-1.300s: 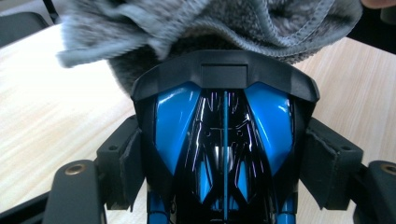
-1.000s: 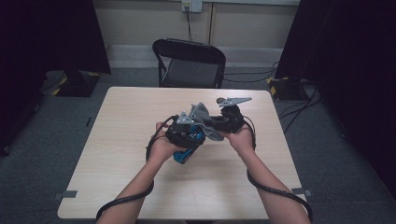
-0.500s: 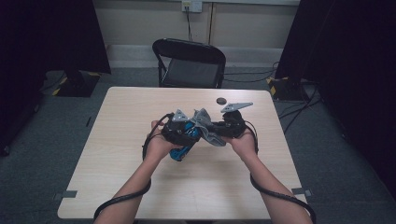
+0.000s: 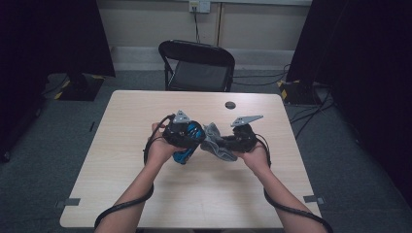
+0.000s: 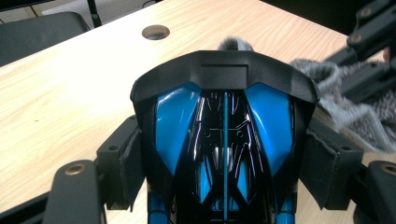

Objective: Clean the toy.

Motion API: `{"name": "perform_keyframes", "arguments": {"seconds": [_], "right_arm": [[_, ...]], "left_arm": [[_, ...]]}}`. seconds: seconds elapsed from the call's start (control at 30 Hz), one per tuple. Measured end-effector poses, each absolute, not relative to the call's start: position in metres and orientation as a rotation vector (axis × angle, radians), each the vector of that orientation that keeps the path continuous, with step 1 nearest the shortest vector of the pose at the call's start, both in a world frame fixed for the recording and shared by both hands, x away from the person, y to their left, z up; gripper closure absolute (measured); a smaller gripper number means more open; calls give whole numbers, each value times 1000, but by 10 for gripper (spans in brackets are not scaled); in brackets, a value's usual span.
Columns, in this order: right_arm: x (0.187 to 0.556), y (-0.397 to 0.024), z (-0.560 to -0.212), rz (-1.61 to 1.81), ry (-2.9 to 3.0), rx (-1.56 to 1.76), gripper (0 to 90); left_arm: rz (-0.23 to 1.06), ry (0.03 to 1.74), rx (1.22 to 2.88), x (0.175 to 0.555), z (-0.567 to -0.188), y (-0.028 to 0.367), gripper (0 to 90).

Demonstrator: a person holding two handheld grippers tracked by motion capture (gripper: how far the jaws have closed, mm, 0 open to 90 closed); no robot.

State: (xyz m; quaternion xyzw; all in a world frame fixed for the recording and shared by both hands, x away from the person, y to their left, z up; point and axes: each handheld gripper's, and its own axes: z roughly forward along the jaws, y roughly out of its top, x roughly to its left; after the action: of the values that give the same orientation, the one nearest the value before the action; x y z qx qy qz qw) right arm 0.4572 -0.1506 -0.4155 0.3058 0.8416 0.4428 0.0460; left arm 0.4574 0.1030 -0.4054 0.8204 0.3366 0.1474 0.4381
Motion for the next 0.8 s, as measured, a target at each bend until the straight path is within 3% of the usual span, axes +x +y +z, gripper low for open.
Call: {"name": "perform_keyframes", "arguments": {"seconds": [0.37, 0.8], "right_arm": [[460, -166, -423, 1289, 2565, 984, 795], [475, -180, -388, 1420, 2392, 1064, 795]], "left_arm": [[373, 833, 2022, 455, -397, 109, 255], [333, 803, 2043, 449, -409, 96, 254]]}}
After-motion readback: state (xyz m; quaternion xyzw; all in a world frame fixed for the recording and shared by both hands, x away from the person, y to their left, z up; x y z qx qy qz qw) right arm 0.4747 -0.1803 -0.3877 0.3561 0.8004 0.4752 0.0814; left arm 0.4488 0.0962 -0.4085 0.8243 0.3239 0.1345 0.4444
